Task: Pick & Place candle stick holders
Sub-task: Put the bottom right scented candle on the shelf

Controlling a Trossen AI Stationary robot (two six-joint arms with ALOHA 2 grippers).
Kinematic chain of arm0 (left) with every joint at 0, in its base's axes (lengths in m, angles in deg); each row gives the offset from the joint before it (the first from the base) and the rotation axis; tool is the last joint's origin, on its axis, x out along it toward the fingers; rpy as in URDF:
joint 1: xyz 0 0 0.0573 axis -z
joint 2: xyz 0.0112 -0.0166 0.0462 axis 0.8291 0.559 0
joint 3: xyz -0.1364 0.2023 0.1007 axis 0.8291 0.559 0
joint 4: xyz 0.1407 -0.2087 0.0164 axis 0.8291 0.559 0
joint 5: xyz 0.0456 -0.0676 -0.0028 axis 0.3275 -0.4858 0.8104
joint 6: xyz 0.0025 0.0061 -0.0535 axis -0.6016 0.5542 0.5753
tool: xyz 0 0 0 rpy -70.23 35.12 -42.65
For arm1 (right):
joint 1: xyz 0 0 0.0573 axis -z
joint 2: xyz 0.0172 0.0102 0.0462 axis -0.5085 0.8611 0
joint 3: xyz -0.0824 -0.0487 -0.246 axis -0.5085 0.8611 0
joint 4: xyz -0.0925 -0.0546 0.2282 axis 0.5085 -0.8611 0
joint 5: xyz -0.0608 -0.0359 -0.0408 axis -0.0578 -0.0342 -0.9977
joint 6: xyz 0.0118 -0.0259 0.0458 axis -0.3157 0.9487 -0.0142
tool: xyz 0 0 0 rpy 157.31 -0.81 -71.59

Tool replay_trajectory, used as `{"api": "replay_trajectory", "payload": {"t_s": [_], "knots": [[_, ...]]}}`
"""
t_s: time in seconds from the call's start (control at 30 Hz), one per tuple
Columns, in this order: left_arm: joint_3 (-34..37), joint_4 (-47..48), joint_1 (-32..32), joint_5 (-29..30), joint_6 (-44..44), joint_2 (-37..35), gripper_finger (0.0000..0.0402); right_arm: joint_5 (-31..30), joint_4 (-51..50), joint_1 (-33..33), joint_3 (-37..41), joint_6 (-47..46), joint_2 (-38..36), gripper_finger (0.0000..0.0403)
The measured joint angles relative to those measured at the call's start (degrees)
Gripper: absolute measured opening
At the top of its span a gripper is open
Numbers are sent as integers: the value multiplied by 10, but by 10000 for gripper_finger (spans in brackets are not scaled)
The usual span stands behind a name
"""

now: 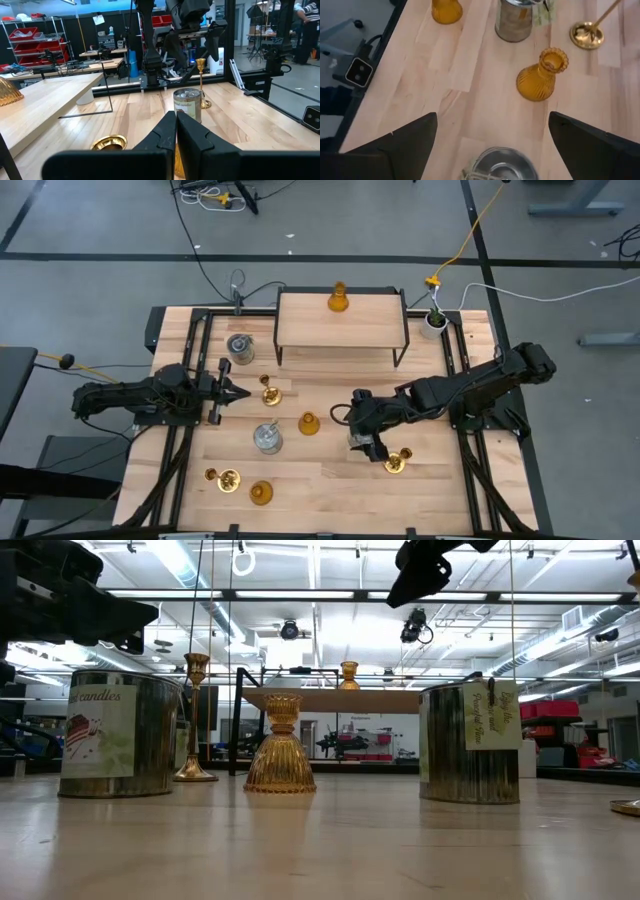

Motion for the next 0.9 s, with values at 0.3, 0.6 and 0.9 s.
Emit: {"api": "replay_trajectory", "payload": {"t_s": [0.3,0.6,0.9], "knots": [[0,0,0,0,0,0,18,-5,-31,-1,9,-23,0,387],[0,0,0,0,0,0,18,-4,-35,-6,54,-7,0,387],[0,0,0,0,0,0,18,-24,-14,-4,91,18,0,387]]}}
